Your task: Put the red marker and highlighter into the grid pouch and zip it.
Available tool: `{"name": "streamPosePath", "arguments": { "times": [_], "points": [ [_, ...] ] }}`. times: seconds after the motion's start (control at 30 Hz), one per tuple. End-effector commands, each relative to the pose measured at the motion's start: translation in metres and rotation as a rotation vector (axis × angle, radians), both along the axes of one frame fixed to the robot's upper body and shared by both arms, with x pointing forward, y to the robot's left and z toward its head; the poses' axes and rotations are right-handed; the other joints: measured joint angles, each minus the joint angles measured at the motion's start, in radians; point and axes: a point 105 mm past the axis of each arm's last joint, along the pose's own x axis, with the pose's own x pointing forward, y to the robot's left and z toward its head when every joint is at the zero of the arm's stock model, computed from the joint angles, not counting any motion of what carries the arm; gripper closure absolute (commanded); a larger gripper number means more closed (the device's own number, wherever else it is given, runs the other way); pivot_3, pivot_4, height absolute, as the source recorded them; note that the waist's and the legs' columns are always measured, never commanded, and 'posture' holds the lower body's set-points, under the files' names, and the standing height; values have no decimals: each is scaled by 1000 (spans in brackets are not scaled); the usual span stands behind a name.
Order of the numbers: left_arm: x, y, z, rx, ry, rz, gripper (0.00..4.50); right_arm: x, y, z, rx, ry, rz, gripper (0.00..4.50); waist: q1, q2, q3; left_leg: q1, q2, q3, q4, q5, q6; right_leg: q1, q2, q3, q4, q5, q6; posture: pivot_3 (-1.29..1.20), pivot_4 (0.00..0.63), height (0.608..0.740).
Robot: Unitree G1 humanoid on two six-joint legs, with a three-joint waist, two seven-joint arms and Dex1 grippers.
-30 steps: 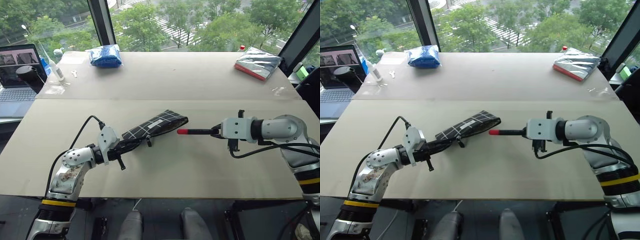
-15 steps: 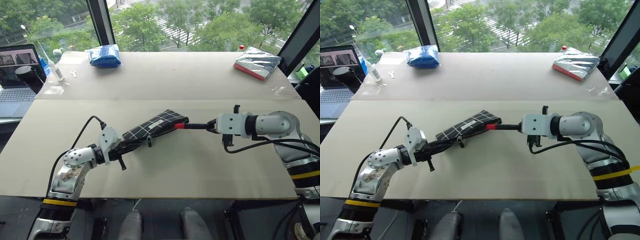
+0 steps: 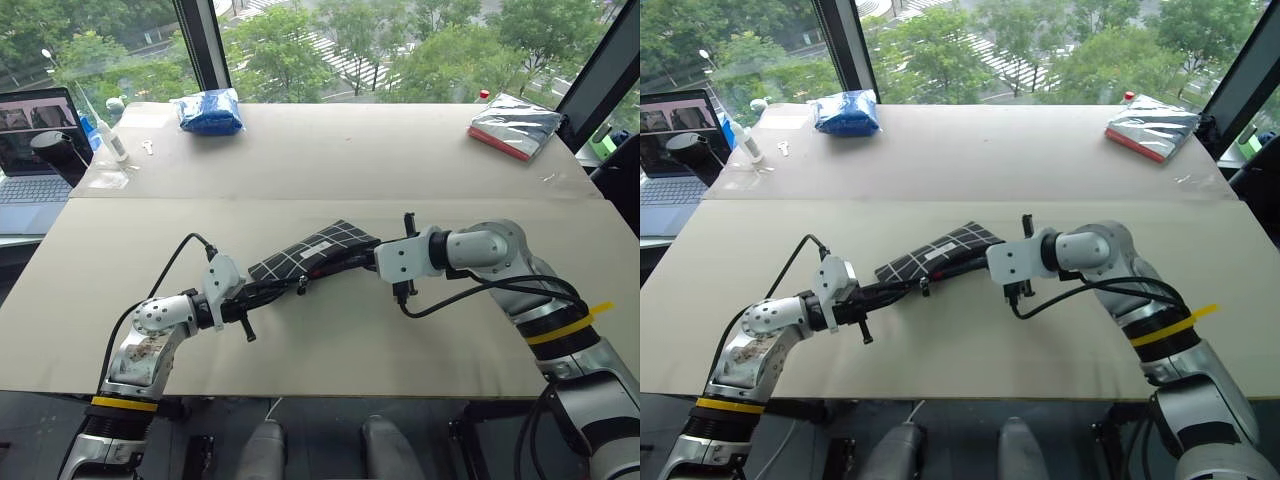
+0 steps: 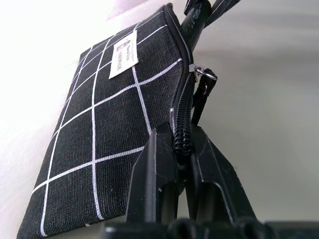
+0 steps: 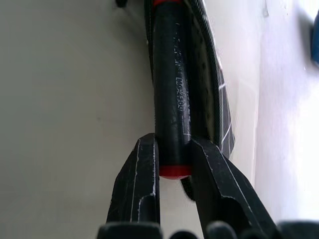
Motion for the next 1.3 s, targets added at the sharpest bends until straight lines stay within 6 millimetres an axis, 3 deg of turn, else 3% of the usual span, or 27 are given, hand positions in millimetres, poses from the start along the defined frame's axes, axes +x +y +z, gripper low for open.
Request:
{"name": "streamPosePath", "arguments": {
  "times": [0.03, 0.13, 0.2, 0.4, 0.53, 0.63, 0.73, 0.83, 0.9, 1.07, 1.3],
  "points": [
    [2, -5, 9, -18, -39, -15, 4500, -5, 24, 6, 25, -81, 93, 3977, 0, 0, 0, 0, 0, 0, 0, 0, 0, 0, 0, 0, 0, 0, 0, 0, 150, 740],
    [2, -6, 10, -21, -40, -11, 4500, -6, 33, 7, 62, -84, 106, 3977, -1, 0, 0, 0, 0, 0, 0, 0, 0, 0, 0, 0, 0, 0, 0, 0, 150, 740],
    [2, -6, 10, -23, -40, -8, 4500, -2, 38, 13, 121, -88, 87, 2965, -1, 0, 0, 0, 0, 0, 0, 0, 0, 0, 0, 0, 1, 0, 0, 0, 150, 740],
    [1, -6, 11, -26, -43, -3, 4500, 17, 32, 28, 181, -159, 9, 1045, -1, 0, 0, 0, 0, 0, 0, 0, 0, -1, 0, 0, 2, 0, 0, 0, 150, 740],
    [0, -7, 11, -30, -45, 1, 4500, 17, 7, 44, 353, -32, -80, 1045, 0, 0, 0, 0, 0, 0, 0, 0, 0, -1, 0, 0, 2, 0, 0, 0, 150, 740],
    [-1, -7, 10, -32, -43, 7, 4500, -23, -12, 55, 610, 398, -52, 1045, 7, 0, 0, -1, 0, -2, 0, 0, 0, 0, 0, -1, 1, 0, 0, 0, 150, 740],
    [-1, -6, 10, -35, -40, 13, 4500, -68, -26, 47, 636, 680, 28, 1045, 11, 0, 0, -2, 0, -2, 0, 0, 1, 1, 0, -1, -1, 0, 0, 0, 150, 740],
    [-1, -5, 9, -33, -38, 15, 4500, -70, -28, 33, 663, 773, -65, 1045, -5, 0, 0, -1, 0, -1, 0, -1, 1, 1, 0, 0, -1, 0, 0, 0, 150, 740],
    [0, -5, 9, -34, -39, 16, 4500, -69, -22, 23, 685, 823, -117, 1045, -12, 0, 0, 1, 1, -1, 0, -1, 1, 1, 1, 0, 1, 0, 0, 0, 150, 740],
    [2, -9, 12, -39, -48, 12, 4500, -59, 31, -28, 728, 943, -298, 1045, -18, 0, 0, 2, 2, -1, 0, 1, 3, 0, 4, 0, 5, -2, 3, 0, 150, 740],
    [7, -8, 22, -82, -56, 35, 4500, -44, 57, -39, 761, 931, -388, 1045, -1, 0, 0, -2, -1, -2, 2, 2, 2, -1, 0, 0, 3, 1, 1, 0, 150, 740]
  ]
}}
